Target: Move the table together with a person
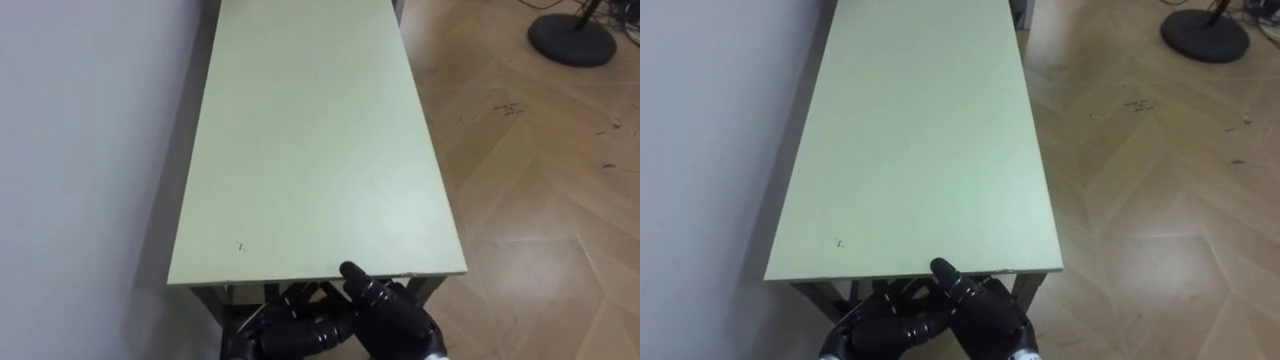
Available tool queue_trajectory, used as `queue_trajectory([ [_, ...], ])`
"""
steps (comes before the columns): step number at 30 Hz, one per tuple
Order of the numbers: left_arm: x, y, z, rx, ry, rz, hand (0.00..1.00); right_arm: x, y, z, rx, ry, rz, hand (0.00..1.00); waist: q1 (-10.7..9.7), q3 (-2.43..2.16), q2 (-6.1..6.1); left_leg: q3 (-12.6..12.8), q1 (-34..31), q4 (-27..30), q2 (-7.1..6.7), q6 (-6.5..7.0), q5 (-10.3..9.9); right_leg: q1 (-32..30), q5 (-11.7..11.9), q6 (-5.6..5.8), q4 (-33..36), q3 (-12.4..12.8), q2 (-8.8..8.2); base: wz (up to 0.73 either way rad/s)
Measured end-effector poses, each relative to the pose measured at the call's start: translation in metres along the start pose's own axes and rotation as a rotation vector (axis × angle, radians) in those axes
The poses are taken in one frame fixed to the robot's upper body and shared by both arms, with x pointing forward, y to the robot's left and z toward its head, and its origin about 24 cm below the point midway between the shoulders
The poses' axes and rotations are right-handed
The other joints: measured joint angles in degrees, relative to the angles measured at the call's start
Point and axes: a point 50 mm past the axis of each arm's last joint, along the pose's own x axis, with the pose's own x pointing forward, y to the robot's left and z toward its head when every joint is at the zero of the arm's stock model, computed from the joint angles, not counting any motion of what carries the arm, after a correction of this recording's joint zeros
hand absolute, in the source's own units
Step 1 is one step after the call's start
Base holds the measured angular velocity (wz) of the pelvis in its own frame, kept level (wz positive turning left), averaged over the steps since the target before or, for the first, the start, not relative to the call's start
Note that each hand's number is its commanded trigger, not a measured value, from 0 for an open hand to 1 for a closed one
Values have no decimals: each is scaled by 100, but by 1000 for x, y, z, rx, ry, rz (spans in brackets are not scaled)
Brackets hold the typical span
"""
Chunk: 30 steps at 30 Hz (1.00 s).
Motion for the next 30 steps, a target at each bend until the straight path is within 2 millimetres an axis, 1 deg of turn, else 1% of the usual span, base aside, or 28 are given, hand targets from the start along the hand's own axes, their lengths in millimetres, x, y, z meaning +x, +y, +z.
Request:
queue_trajectory([
  [7,0,0,0,4,3,0,0,0,0,0,-1,1,0,0,1,-1,2,0,0,1,1,0,0,1,0,0,0,1,0,0],
  [11,-1,4,-2,79,29,17,0,1,0,1,-79,25,1,0,-8,-3,3,-8,7,1,6,0,0,14,3,-4,-3,-11,-1,0],
  [17,-4,13,-10,101,72,57,0,-1,-7,0,-137,52,-25,0,-12,-4,3,-17,6,1,8,-1,0,15,5,-7,-6,-14,1,0],
  [19,-5,19,-13,97,92,80,0,-3,-12,-1,-152,66,-41,0,-6,-4,3,-18,26,0,9,-1,0,45,6,-8,-16,-24,0,0],
  [21,-8,28,-21,121,133,117,0,-7,-28,-4,-190,108,-106,0,-10,-4,3,-4,113,-23,10,-7,-5,157,8,-4,-77,-34,5,0],
  [23,-10,35,-25,136,165,148,0,-11,-37,-5,-215,135,-152,0,-4,-15,8,-8,135,-34,14,-14,-12,201,12,-3,-100,-50,10,0],
  [26,-14,49,-32,162,217,204,0,-15,-47,-5,-260,160,-210,0,-18,-20,-2,-19,124,-36,23,-22,-16,194,13,-4,-100,-53,20,0],
  [29,-20,58,-37,149,242,261,0,-23,-57,-2,-275,154,-283,0,-21,-39,-37,-42,122,-35,28,-24,-17,193,16,-8,-104,-64,25,0],
  [30,-22,62,-39,144,248,279,0,-26,-62,-1,-271,155,-311,0,-21,-55,-62,-42,122,-35,31,-26,-18,193,18,-12,-108,-69,28,0],
])
